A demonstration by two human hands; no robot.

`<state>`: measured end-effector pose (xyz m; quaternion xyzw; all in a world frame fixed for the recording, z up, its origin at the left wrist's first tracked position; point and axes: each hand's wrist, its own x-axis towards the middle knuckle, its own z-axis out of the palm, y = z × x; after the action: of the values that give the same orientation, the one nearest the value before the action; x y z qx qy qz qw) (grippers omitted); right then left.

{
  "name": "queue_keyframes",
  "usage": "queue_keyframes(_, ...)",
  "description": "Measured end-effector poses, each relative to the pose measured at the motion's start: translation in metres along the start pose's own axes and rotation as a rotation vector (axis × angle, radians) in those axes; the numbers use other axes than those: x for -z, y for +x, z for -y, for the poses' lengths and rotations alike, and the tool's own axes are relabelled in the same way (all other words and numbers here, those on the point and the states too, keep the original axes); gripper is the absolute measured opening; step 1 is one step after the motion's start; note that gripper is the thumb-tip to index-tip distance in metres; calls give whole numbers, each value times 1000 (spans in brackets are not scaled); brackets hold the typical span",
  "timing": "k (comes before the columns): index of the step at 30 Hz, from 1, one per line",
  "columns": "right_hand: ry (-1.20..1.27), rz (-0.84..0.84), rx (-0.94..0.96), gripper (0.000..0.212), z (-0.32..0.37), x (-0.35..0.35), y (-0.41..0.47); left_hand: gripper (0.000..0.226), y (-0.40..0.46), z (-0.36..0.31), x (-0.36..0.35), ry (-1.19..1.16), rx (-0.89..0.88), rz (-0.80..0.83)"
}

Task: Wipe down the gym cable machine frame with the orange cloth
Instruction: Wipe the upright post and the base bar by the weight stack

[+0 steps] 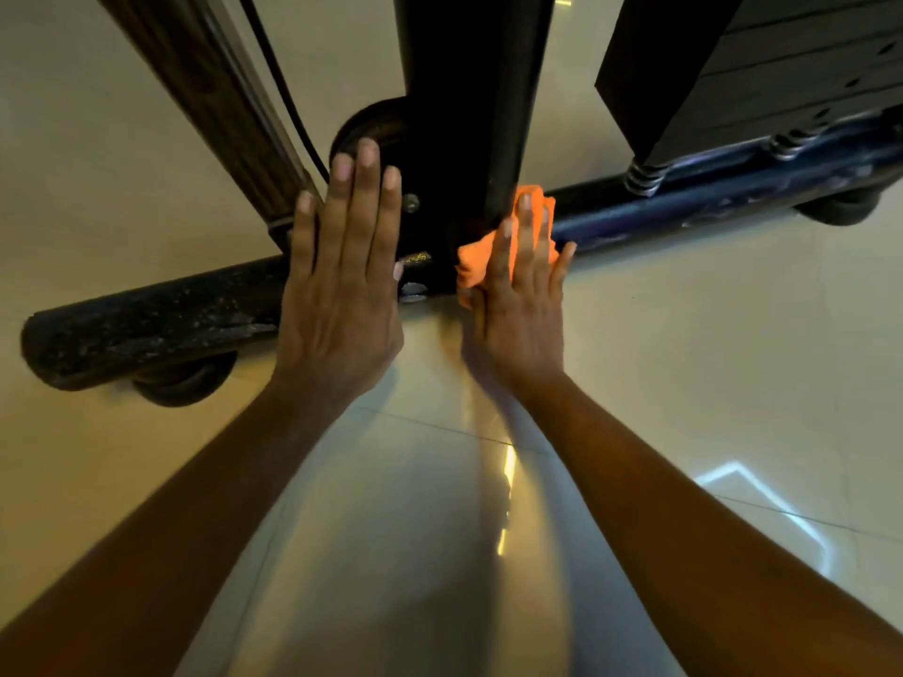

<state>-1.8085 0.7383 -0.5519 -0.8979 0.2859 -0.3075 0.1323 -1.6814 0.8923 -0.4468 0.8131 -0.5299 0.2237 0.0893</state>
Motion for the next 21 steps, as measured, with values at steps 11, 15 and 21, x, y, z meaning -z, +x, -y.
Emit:
queue_keyframes(11, 236, -131, -187, 82, 36, -12, 3, 71, -59, 13, -48, 60, -12, 154)
queue_keyframes(15, 82, -72, -10, 83, 2, -10, -9, 77, -59, 11, -54, 44, -15, 150)
queue_keyframes(21, 459, -156, -376, 72, 59, -3, 3, 75, -60, 7, -45, 30, -16, 143)
